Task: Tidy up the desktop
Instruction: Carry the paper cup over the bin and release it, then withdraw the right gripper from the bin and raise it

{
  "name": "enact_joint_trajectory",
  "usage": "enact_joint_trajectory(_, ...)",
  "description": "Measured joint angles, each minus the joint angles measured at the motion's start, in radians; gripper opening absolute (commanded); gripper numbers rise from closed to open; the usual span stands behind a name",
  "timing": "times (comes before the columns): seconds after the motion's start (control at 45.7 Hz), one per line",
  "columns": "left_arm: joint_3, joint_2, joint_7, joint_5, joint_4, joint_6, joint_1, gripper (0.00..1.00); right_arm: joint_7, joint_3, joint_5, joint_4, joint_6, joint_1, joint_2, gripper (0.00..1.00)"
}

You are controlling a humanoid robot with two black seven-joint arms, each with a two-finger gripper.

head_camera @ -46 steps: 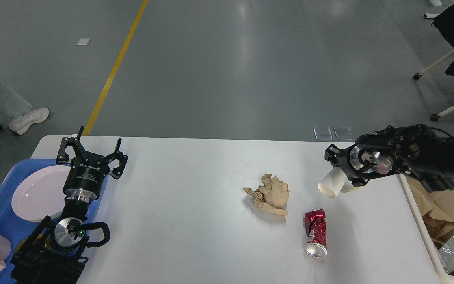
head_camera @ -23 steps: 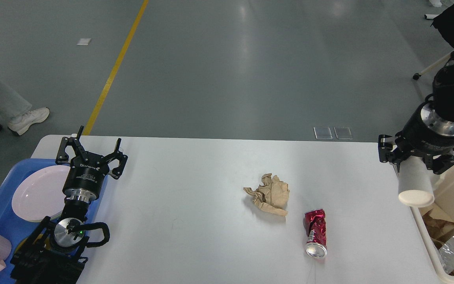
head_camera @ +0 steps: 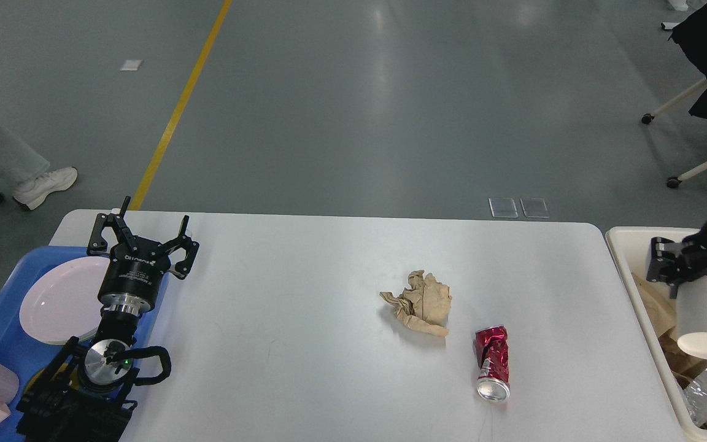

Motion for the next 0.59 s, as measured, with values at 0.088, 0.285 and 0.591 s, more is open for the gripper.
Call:
enact_joint_trajectory(0.088, 0.000, 0.000, 0.000, 0.000, 0.000, 0.000, 0.000, 0.96, -0.006, 0.009, -0.061, -0.074, -0.049, -0.095, -0.119, 0.00)
enact_joint_trajectory(0.285, 0.000, 0.000, -0.001, 0.000, 0.000, 0.000, 0.000, 0.96, -0.007, 0.204, -0.124, -0.460, -0.072, -0.525, -0.304, 0.00)
enact_joint_trajectory(0.591, 0.000, 0.000, -0.001, 0.000, 0.000, 0.000, -0.001, 0.96, -0.009, 0.673, -0.136, -1.099, -0.175, -1.260, -0.195, 0.00)
